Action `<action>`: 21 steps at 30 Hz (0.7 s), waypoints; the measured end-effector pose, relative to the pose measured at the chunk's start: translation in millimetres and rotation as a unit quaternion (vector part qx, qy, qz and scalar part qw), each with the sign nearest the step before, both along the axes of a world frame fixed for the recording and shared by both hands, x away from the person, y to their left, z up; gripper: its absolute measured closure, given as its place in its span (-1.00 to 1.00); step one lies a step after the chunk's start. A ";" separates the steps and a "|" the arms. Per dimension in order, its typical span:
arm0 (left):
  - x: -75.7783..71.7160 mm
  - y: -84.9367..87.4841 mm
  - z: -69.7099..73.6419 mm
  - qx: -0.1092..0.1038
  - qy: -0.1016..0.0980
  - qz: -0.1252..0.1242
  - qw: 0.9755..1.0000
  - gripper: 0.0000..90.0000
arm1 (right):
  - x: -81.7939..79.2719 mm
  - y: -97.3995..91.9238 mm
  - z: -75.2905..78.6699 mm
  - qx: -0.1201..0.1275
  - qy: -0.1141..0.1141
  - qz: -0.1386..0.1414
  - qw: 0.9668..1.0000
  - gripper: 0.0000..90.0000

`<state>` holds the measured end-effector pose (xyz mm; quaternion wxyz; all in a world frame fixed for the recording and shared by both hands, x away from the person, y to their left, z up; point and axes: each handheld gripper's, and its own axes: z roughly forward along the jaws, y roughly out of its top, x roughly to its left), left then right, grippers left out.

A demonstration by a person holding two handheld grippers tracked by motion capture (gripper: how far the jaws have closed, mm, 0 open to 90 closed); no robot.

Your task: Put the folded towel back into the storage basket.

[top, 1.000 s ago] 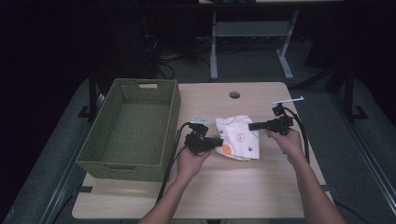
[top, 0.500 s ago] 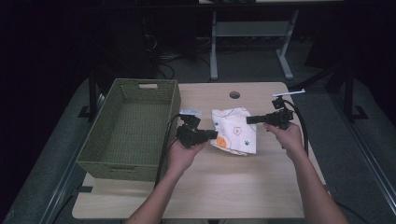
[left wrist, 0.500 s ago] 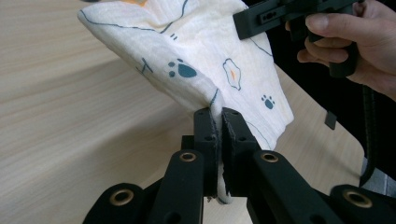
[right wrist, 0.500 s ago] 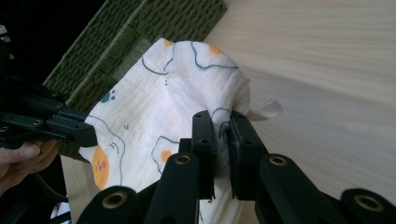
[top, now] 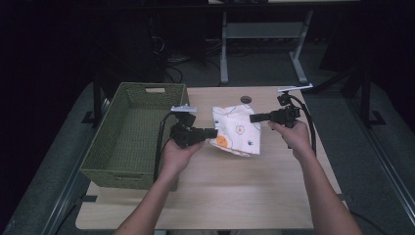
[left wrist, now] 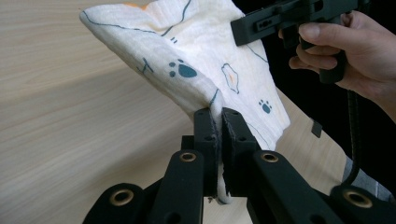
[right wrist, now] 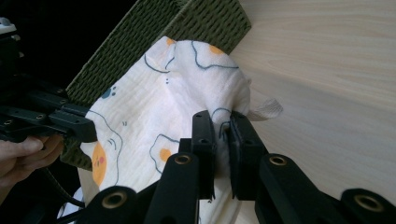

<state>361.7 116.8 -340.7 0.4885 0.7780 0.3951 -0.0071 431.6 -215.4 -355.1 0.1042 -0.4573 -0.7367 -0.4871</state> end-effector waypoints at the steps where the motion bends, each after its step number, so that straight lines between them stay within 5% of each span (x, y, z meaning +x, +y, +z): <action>1: 0.0 1.8 1.4 -0.002 -0.001 0.000 1.000 0.92 | 0.2 1.9 2.2 0.000 0.000 0.001 1.000 0.82; 21: 3.6 40.7 29.1 -0.010 -0.013 0.006 1.000 0.92 | 6.1 39.3 33.1 -0.005 -0.016 0.010 1.000 0.82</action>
